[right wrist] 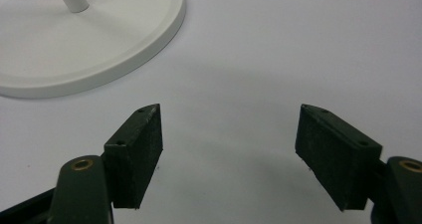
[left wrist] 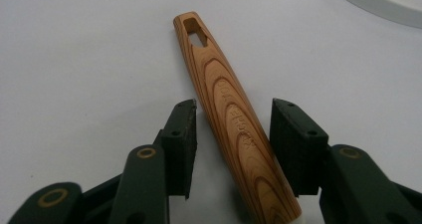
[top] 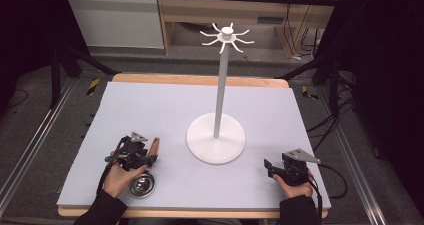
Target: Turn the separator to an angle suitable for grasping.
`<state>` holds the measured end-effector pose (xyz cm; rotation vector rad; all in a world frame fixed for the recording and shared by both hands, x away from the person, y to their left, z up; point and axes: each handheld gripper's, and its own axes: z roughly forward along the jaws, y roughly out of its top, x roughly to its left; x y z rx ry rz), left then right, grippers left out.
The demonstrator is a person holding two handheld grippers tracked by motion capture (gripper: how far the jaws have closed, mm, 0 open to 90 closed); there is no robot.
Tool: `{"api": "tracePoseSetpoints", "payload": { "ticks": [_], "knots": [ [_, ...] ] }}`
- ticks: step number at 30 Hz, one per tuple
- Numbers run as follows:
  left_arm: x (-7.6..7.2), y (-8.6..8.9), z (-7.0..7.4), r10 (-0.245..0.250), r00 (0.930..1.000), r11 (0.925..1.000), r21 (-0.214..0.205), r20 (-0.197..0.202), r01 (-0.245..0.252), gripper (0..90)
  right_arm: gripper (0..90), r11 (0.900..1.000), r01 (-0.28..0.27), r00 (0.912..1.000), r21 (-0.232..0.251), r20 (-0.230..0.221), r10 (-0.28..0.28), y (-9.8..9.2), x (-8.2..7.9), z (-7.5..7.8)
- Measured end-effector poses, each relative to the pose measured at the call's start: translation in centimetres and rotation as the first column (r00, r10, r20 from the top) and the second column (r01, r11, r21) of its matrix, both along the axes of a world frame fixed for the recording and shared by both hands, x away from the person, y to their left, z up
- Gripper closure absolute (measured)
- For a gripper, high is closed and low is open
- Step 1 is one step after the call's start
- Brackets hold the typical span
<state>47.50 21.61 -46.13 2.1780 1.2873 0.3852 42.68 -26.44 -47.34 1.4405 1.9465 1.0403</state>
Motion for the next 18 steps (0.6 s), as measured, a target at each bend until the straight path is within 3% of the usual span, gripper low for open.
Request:
{"api": "tracePoseSetpoints", "payload": {
  "ticks": [18],
  "knots": [
    [-0.31,-0.38,0.18,-0.036,0.9993,0.9992,0.013,-0.012,0.036,61.2,31.9,0.9998,-0.009,0.9999,0.016,-0.013,0.010,-0.05,-0.05,0.08]
  ]
}}
